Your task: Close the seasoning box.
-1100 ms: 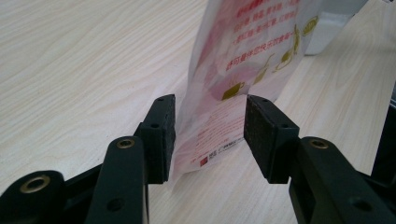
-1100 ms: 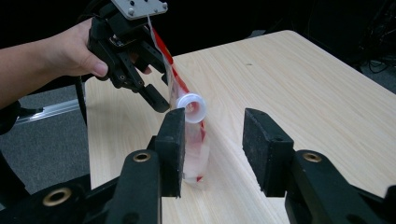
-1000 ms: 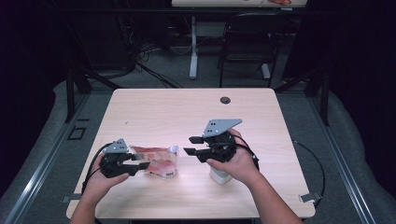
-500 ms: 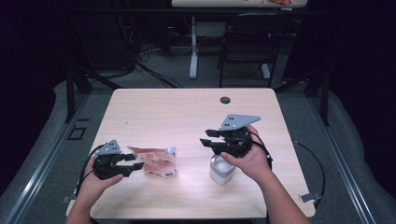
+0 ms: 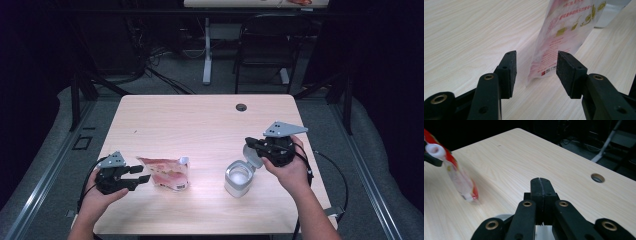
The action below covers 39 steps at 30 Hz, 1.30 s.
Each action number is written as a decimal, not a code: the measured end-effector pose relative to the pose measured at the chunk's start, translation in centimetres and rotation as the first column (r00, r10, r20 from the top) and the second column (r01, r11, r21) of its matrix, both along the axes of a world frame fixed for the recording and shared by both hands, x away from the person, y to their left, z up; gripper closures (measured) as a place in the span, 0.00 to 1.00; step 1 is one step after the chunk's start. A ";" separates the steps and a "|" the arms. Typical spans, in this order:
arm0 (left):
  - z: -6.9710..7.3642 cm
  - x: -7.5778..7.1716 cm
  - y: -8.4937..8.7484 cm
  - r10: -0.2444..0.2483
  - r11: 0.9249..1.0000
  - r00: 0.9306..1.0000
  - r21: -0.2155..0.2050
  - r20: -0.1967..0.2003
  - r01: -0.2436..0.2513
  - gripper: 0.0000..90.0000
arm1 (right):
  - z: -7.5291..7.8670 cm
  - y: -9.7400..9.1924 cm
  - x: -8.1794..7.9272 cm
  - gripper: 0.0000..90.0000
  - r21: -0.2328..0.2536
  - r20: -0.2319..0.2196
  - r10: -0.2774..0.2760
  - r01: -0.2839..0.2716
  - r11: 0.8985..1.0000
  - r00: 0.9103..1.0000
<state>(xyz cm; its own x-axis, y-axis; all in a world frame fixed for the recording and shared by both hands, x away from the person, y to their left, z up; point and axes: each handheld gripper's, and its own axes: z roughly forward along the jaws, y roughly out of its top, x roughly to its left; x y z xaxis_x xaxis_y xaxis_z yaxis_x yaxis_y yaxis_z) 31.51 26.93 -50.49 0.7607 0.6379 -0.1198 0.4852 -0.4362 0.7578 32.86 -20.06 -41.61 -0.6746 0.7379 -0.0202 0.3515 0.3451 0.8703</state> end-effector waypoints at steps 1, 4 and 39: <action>0.0 0.0 0.0 -0.003 1.000 1.000 0.001 0.000 0.003 0.57 | -0.2 -0.4 0.0 1.00 0.001 -0.002 -0.011 0.011 1.000 1.000; -0.1 0.0 0.0 -0.003 1.000 1.000 0.005 -0.001 0.003 0.57 | -0.7 -1.4 0.0 1.00 0.021 -0.006 -0.040 0.040 0.999 0.999; -0.7 -0.6 0.8 0.024 0.999 1.000 0.027 -0.013 -0.024 0.57 | -5.3 -2.6 -2.4 1.00 0.135 -0.098 -0.021 0.034 0.990 0.995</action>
<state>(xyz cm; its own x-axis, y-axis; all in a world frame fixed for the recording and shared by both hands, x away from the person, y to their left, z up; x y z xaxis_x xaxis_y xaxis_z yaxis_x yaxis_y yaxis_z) 30.93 27.71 -51.19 0.7436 0.6591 -0.1125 0.5059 -0.4446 0.7392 30.42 -22.65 -46.92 -0.6477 0.7478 0.1459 0.4439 0.2146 0.8700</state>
